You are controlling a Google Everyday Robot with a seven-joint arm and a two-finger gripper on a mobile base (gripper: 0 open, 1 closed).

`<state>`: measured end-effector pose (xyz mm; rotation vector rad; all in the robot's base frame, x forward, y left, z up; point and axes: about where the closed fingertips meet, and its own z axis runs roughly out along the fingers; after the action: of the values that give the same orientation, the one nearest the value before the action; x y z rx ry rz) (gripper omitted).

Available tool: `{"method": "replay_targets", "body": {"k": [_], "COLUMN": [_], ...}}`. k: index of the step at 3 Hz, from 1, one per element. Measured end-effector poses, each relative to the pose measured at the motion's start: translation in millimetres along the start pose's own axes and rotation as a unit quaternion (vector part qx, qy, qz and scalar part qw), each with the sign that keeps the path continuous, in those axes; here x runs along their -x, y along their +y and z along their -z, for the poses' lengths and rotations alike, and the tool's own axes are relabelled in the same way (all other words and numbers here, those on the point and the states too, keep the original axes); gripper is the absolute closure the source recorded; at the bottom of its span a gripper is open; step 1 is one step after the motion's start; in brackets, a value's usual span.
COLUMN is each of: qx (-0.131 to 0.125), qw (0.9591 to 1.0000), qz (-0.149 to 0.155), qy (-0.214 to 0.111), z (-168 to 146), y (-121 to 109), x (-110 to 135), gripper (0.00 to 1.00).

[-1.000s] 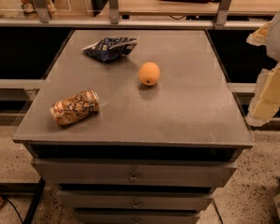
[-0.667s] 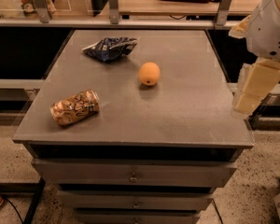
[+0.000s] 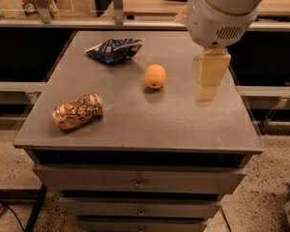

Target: Place orange can upright

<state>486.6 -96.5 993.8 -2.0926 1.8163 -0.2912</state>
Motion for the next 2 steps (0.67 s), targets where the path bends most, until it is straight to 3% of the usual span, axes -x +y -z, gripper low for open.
{"method": "replay_targets", "body": {"k": [1,2], "qx": [-0.004,-0.005], "qw": [0.9969,0.9969], "qz": [0.078,0.078], "qy": [0.009,0.009], "z": [-6.9,-6.4], "y": [-13.9,-13.9], "x": [52.7,52.7], "gripper": [0.00,0.00]}}
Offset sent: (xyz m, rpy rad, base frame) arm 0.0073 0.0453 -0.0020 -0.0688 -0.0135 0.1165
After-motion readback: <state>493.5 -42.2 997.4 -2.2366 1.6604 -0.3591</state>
